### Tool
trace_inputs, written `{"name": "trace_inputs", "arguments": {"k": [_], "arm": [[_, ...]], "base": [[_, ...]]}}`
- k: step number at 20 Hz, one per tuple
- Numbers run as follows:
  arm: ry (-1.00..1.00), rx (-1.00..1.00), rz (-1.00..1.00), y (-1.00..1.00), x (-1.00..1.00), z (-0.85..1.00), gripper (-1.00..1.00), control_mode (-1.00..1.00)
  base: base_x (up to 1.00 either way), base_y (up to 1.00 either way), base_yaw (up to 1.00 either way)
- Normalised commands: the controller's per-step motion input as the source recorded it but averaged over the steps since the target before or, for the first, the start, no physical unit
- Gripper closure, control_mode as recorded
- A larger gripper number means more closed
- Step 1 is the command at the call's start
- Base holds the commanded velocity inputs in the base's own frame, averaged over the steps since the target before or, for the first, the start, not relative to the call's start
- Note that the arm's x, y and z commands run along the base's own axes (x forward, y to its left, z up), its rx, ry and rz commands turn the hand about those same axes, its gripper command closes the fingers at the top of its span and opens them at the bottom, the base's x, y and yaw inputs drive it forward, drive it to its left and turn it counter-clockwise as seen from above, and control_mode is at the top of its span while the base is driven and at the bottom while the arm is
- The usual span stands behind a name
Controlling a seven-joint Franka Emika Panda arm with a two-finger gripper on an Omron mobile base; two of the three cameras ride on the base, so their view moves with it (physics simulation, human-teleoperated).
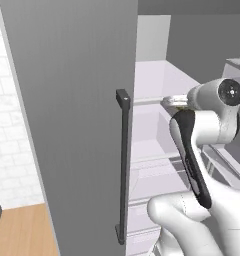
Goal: Place one squash and one chicken drumstick in each tupperware on the nearby counter, to pack two identical lunches.
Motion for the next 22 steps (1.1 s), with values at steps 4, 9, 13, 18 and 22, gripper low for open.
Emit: {"name": "trace_inputs", "arguments": {"k": [4,9,13,18,22], "arm": [[0.00,-0.04,0.17,0.33,-1.00,-0.27,1.00,-1.00],[0.00,0.00,0.22,0.10,-1.00,-0.27,1.00,-1.00],[0.00,0.00,0.00,0.00,0.00,0.00,1.00,1.00],[0.00,0.00,0.00,0.00,0.00,0.00,1.00,1.00],[0.00,0.00,0.00,0.00,0.00,0.00,1.00,1.00]], "base": [[0.00,0.00,0.00],[0.00,0.00,0.00],[-1.00,0.06,0.17],[-1.00,0.15,0.05],[-1.00,0.00,0.00]]}}
